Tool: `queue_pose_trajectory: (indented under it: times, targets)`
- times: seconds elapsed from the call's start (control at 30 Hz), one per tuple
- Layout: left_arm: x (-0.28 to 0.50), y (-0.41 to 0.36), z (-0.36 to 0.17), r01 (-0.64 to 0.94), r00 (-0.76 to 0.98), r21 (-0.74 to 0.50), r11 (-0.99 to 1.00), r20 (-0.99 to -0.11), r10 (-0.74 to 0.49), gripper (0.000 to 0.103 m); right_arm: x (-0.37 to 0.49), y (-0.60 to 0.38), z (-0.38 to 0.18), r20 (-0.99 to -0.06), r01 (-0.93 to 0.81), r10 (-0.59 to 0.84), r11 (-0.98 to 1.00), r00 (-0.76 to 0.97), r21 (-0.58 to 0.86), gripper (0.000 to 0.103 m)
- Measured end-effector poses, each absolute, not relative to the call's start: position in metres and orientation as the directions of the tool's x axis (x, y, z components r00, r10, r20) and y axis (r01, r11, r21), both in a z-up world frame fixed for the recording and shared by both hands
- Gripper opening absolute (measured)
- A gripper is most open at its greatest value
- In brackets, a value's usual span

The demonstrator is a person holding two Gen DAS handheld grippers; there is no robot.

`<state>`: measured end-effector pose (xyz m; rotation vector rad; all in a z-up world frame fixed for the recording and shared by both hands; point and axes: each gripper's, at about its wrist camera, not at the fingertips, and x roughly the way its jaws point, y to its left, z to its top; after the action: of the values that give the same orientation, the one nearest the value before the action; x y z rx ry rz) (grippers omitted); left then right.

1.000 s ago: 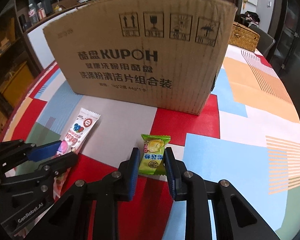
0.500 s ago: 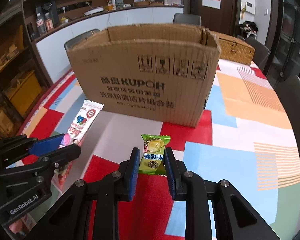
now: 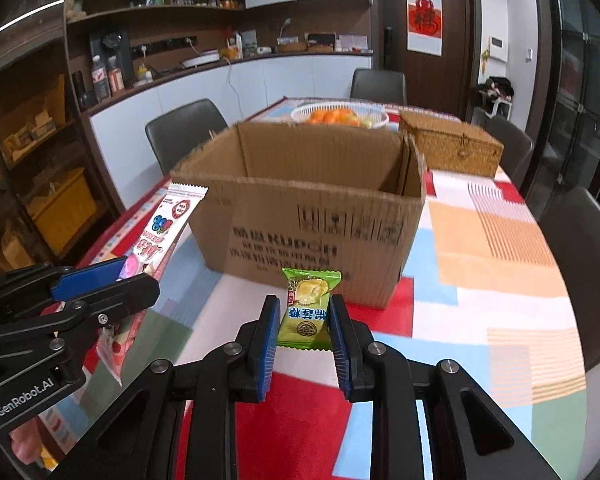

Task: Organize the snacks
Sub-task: 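Carry the pink stick into the box with the left gripper while the right drops the candy in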

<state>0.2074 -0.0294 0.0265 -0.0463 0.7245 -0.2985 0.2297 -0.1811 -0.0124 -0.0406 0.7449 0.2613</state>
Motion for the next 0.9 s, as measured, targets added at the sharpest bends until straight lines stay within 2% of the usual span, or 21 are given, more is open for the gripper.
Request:
queue_pose_trajectory:
  times: [0.37,0.63,0.8,0.9]
  targets:
    - [0.228,-0.025,0.066,0.250,0.778,-0.118,0.961,-0.567,-0.272,0.026,0.246,-0.179,0.026,-0.597,-0.248,0.219,0.968,0.771,0.035,0.026]
    - [0.252,-0.024,0.091,0.244,0.825,-0.048,0.969,-0.515,-0.234,0.026,0.272,-0.181,0.052,-0.555,-0.238,0.210,0.971,0.805,0.023,0.026]
    - [0.277,-0.025,0.098,0.250,0.822,-0.029,0.968,-0.521,-0.228,0.026,0.296,-0.182,0.060,-0.555,-0.228,0.199,0.973,0.808,0.017,0.026]
    - [0.301,-0.027,0.095,0.254,0.799,-0.031,0.967,-0.556,-0.228,0.026,0.309,-0.181,0.061,-0.565,-0.229,0.197,0.973,0.801,0.015,0.026]
